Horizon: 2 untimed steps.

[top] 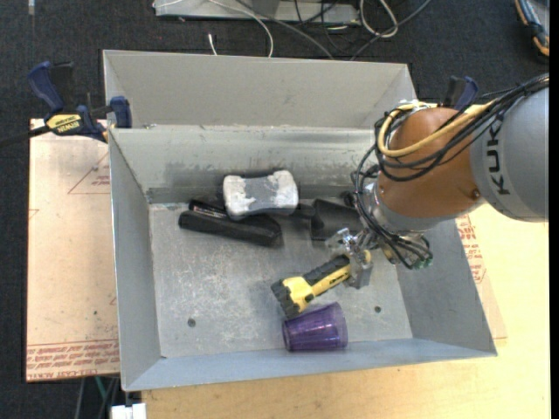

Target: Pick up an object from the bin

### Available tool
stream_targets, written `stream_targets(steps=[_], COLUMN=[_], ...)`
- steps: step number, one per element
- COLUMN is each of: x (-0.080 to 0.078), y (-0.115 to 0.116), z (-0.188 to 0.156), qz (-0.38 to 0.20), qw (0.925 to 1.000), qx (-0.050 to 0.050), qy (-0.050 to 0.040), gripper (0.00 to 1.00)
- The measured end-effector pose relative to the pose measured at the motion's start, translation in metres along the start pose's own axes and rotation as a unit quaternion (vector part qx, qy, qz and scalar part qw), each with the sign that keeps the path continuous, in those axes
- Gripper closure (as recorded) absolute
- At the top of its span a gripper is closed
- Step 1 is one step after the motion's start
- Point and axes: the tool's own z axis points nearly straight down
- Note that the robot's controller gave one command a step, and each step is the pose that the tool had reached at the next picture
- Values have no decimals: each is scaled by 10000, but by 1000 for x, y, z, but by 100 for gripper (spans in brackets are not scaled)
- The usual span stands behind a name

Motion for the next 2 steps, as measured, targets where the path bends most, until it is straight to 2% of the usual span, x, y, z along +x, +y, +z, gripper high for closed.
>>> stream_targets(steps=[1, 2], x=[0, 4], y=[0, 3], z=[0, -106], qz=[0, 48], qw=[10000, 10000], qx=[-1, -9], qy=[1, 10], gripper=[100, 100])
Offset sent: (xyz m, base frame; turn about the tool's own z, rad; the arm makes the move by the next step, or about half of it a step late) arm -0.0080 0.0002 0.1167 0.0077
